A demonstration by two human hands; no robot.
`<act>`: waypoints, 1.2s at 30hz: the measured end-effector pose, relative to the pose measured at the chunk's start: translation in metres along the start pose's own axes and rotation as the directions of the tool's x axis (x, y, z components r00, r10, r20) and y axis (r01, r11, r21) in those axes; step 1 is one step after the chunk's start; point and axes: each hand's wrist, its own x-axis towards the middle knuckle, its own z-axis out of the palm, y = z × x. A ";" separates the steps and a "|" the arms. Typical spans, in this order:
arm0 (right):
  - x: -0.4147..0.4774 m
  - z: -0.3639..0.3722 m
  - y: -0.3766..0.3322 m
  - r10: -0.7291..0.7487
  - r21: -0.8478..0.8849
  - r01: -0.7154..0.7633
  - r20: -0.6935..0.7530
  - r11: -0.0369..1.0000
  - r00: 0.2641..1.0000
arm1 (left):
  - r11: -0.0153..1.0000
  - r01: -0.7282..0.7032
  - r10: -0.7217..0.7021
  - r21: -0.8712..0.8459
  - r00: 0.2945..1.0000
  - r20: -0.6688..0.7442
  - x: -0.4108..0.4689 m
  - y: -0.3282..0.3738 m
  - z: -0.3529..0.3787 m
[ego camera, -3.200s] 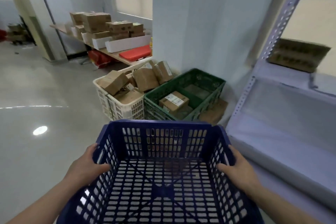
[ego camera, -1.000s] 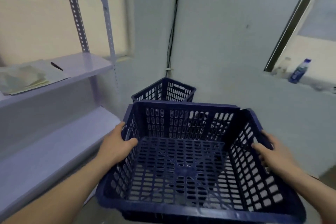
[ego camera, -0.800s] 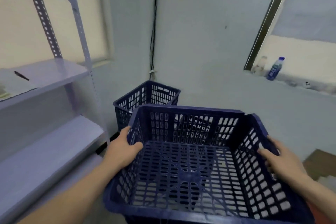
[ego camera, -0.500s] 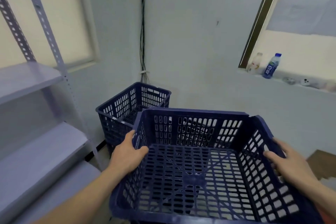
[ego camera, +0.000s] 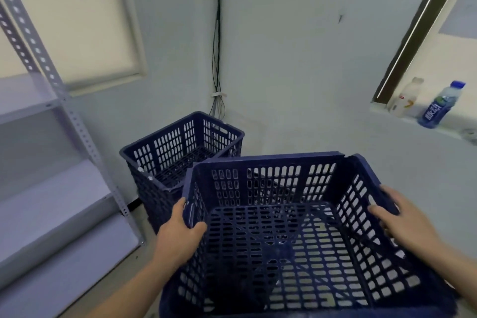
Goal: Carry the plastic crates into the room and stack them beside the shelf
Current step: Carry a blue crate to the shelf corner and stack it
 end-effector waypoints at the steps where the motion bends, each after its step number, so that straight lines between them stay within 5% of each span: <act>1: 0.014 0.000 -0.004 -0.016 -0.013 0.016 0.011 1.000 1.000 | 1.000 0.012 -0.012 -0.004 1.000 -0.005 0.003 0.004 0.006; 21: 0.285 0.077 -0.004 -0.178 -0.085 0.208 0.270 0.975 0.946 | 0.947 0.308 -0.316 -0.093 0.944 -0.094 0.110 0.038 0.115; 33: 0.419 0.169 -0.028 -0.349 0.014 0.433 0.617 0.901 0.706 | 0.805 0.554 -0.590 -0.212 0.712 -0.380 0.115 0.066 0.201; 36: 0.434 0.190 -0.024 -0.347 0.051 0.411 0.633 0.910 0.692 | 0.792 0.566 -0.605 -0.230 0.672 -0.428 0.117 0.066 0.207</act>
